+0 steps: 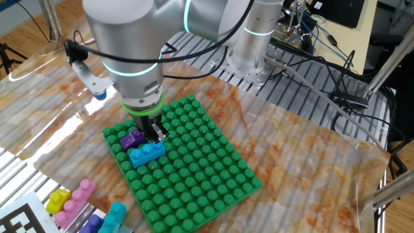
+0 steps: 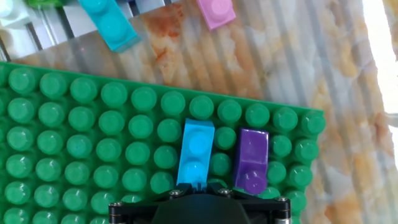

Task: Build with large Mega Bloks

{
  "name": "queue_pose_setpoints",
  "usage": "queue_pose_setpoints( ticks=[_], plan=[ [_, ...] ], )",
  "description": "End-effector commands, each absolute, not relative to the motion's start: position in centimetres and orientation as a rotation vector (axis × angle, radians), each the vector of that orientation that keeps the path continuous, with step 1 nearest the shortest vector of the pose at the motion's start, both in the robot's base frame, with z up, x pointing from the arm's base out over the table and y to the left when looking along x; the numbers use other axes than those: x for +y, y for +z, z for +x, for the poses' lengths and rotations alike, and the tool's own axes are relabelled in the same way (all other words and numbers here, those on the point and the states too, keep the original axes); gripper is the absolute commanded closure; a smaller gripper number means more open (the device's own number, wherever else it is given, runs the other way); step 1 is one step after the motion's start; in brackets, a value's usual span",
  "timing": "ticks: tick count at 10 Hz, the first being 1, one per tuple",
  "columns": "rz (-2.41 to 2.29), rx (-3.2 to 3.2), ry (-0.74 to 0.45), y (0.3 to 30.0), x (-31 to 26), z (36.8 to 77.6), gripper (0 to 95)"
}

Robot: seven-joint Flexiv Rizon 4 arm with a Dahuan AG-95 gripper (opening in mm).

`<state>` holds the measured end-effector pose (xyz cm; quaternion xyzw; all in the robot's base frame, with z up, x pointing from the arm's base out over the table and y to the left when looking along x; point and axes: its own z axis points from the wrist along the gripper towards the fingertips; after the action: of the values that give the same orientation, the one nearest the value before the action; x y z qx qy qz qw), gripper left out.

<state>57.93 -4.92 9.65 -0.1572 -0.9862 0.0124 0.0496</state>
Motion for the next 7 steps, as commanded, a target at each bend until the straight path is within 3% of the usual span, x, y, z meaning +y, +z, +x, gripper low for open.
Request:
queue_pose_setpoints(
  ticks=[1,5,7],
  plan=[
    [-0.483,-3.007,0.031,9.8,-4.9,58.2,95.0],
    [-0.484,-3.043,0.002,6.3,-4.8,59.4,95.0],
    [-0.477,-3.022,-0.001,6.8,-4.9,59.2,95.0]
  ],
)
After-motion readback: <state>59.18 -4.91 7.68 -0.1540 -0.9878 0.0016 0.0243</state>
